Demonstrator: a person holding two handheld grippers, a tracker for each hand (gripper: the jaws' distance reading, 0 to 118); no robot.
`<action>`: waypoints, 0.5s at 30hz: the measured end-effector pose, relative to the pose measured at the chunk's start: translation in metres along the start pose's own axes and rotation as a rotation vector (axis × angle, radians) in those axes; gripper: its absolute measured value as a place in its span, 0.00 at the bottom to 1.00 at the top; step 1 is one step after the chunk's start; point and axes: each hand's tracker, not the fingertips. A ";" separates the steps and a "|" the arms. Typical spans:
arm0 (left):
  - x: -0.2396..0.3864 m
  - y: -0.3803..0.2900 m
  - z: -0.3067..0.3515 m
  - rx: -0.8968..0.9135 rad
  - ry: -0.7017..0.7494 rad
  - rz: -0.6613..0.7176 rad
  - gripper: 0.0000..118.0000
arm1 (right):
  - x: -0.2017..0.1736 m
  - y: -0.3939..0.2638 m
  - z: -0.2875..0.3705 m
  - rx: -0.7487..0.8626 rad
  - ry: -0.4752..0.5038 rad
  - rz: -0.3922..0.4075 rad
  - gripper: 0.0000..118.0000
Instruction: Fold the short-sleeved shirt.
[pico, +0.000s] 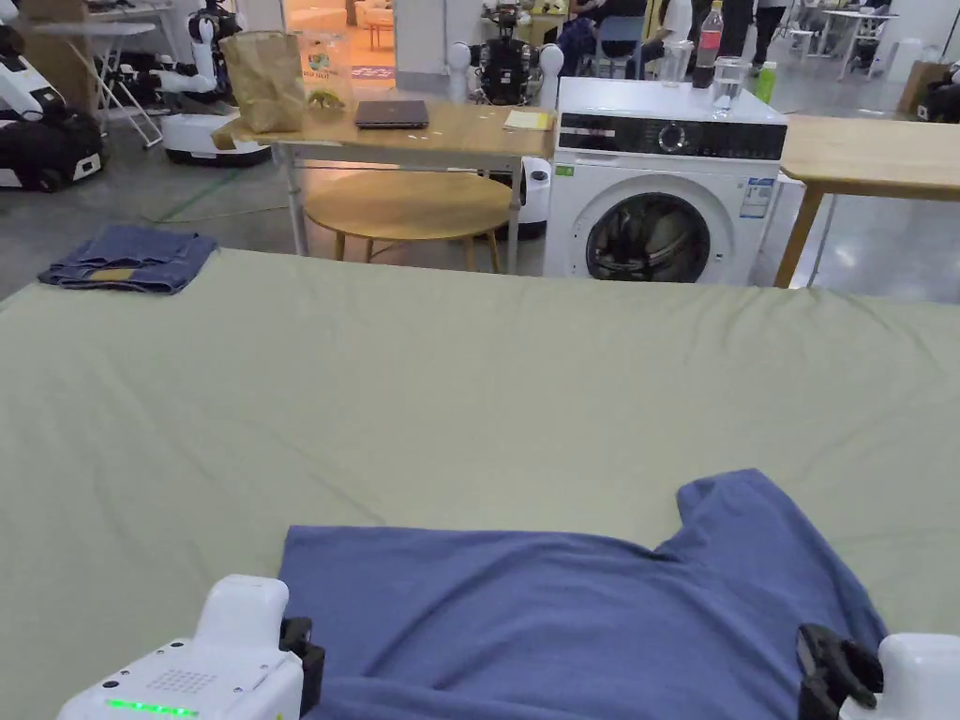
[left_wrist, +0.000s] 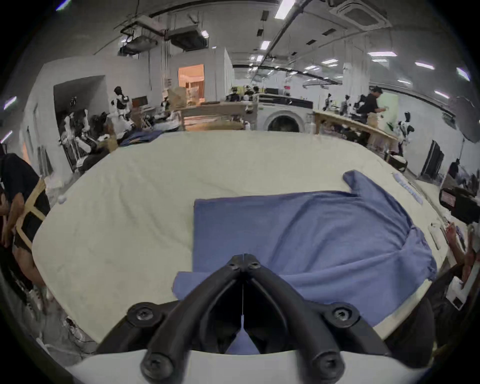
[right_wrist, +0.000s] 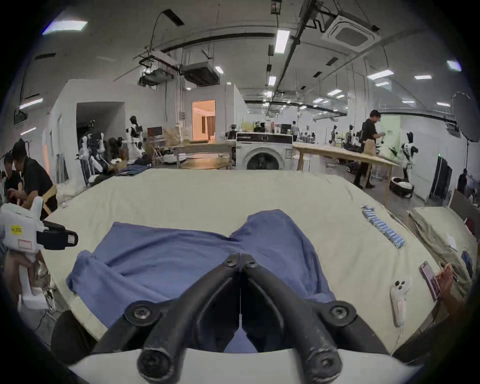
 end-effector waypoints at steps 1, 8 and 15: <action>-0.006 0.006 -0.013 -0.009 0.007 -0.004 0.00 | 0.001 -0.001 -0.007 -0.006 -0.008 0.004 0.00; -0.044 0.058 -0.124 -0.129 0.086 0.002 1.00 | 0.022 0.012 -0.055 -0.055 -0.035 0.014 0.00; -0.042 0.082 -0.217 -0.241 0.144 -0.076 0.99 | 0.070 0.024 -0.135 -0.192 -0.082 0.047 0.00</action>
